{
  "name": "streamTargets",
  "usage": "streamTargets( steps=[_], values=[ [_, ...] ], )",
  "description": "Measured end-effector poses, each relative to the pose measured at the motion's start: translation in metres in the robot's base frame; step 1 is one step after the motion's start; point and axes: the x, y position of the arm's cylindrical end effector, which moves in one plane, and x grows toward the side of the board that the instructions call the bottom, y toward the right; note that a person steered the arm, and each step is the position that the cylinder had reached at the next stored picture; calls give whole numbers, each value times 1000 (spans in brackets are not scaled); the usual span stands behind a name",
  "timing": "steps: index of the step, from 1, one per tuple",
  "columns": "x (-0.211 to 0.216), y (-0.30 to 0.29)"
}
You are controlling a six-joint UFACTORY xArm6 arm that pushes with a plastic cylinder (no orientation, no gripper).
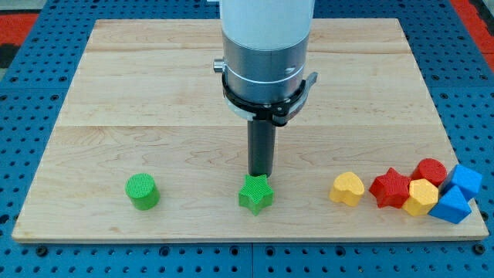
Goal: Move your arm towards the yellow heart
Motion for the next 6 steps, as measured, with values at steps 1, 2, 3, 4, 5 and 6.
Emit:
streamTargets(
  steps=[1,2,3,4,5,6],
  values=[
    [0,0],
    [-1,31],
    [4,48],
    [22,67],
    [25,72],
    [26,72]
  ],
)
